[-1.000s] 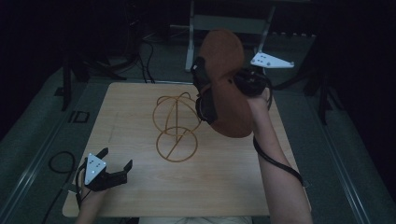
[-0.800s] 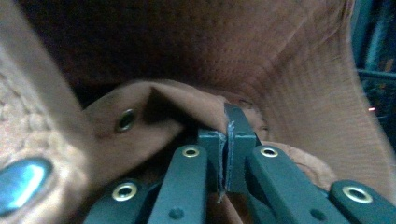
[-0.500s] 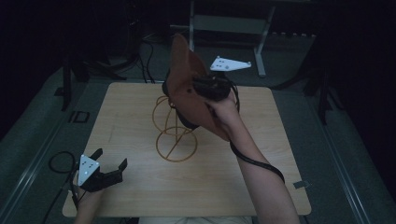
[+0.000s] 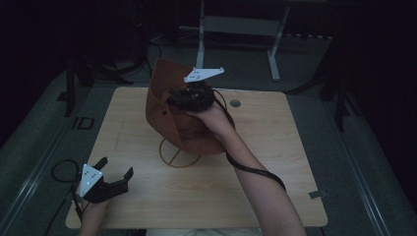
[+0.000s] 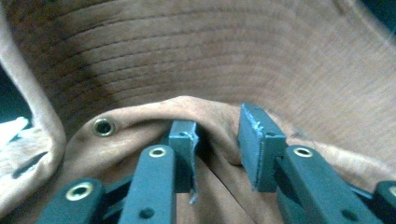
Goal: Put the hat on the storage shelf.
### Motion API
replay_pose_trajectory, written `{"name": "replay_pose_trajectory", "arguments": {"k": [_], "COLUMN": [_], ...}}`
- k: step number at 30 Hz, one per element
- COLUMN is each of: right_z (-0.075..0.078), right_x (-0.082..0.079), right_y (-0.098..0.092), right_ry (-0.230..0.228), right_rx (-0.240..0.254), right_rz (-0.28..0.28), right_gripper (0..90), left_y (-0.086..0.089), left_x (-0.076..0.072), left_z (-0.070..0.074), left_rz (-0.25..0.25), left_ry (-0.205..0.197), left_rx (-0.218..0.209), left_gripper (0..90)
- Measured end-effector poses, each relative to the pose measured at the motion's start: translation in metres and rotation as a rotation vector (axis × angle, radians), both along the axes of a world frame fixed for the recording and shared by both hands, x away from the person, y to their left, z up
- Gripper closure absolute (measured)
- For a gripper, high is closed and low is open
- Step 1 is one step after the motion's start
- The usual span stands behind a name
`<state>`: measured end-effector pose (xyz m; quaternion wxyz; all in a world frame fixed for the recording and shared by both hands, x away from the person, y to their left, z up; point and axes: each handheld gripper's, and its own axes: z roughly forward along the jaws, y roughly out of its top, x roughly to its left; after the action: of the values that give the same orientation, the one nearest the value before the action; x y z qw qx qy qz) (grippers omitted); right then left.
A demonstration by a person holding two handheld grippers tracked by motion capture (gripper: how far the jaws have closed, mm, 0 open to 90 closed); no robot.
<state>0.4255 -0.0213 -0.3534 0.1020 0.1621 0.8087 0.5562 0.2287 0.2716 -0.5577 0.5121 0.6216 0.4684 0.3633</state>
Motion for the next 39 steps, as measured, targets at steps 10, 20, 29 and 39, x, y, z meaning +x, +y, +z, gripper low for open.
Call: {"name": "replay_pose_trajectory", "arguments": {"k": [10,20,29,39], "right_z": [-0.007,-0.009,-0.014,-0.003], "right_x": [-0.002,-0.012,-0.011,-0.015], "right_y": [0.004,0.02,0.014,-0.012], "right_ry": [-0.01,-0.106,-0.097,-0.142], "right_rx": [-0.057,-0.162,-0.136,-0.095], "right_rz": [-0.028,-0.118,-0.11,-0.09], "right_gripper": [38.9,23.3,11.1,11.1], "left_y": [-0.001,-0.002,-0.001,-0.001], "left_x": [0.001,0.001,0.001,0.002], "left_z": [-0.001,-0.002,-0.004,-0.005], "left_rz": [0.004,0.01,0.007,0.013], "left_ry": [0.008,0.014,0.021,0.025], "left_rx": [-0.007,-0.006,-0.005,-0.007], "left_gripper": [3.1,3.1,3.1,3.1]}}
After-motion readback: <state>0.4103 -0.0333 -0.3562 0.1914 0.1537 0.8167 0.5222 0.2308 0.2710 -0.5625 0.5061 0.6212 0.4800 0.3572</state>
